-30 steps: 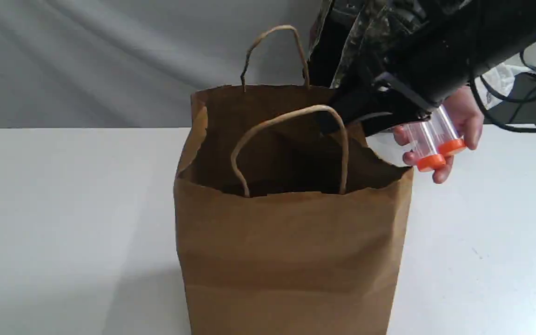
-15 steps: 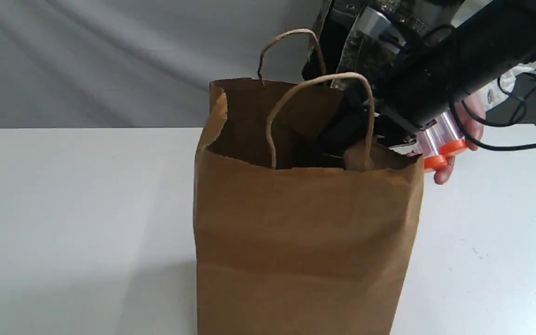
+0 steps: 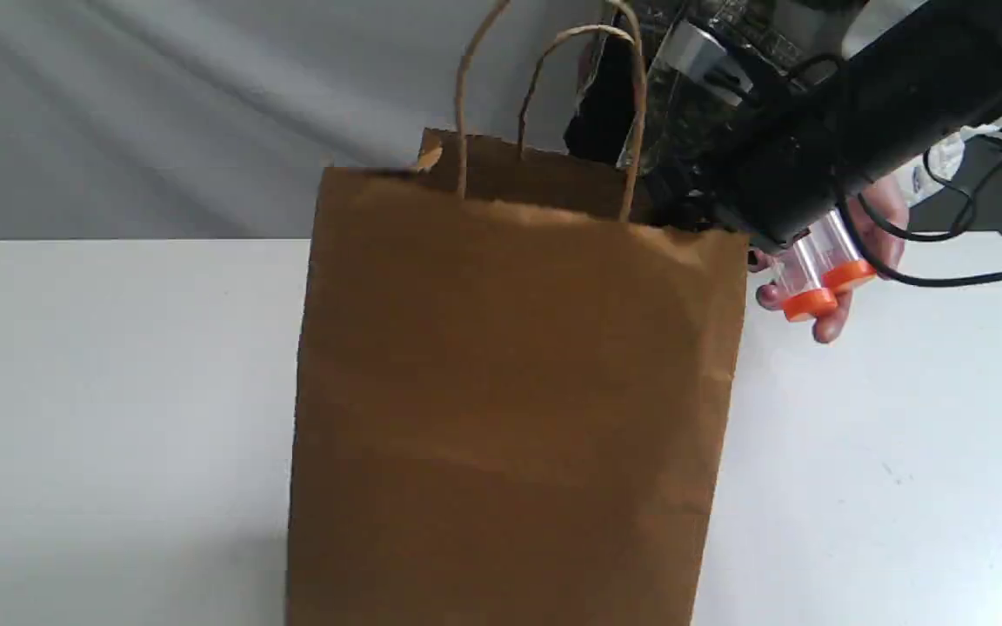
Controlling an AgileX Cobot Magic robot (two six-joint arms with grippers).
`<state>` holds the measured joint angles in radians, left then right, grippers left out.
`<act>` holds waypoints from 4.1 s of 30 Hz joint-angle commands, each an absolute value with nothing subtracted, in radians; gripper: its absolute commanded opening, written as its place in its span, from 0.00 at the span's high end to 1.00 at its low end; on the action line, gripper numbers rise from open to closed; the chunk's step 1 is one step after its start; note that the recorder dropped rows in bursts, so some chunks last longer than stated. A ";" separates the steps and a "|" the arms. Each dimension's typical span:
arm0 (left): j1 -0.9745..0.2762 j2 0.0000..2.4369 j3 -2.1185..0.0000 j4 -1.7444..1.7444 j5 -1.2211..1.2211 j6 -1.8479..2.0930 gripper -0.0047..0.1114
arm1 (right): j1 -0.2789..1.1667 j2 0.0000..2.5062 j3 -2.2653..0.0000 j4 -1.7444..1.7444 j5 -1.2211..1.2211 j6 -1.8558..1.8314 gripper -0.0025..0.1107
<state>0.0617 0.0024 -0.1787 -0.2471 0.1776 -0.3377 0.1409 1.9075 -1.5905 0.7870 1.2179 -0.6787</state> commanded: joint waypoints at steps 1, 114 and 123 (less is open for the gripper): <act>0.059 0.000 -0.269 -0.366 0.249 -0.233 0.96 | 0.163 1.901 -1.596 0.792 1.221 -0.711 0.98; -0.400 1.617 -1.692 -0.798 0.860 0.835 0.96 | 0.327 1.832 -1.596 0.279 1.100 -0.255 0.98; -0.400 1.629 -1.692 -0.805 0.862 0.840 0.96 | 0.327 1.933 -1.596 0.279 1.112 -0.255 0.98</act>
<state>-0.3951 1.6339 -1.6801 -0.7830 0.8875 0.8487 0.3282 1.9263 -1.5980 0.3046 1.1097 -0.2470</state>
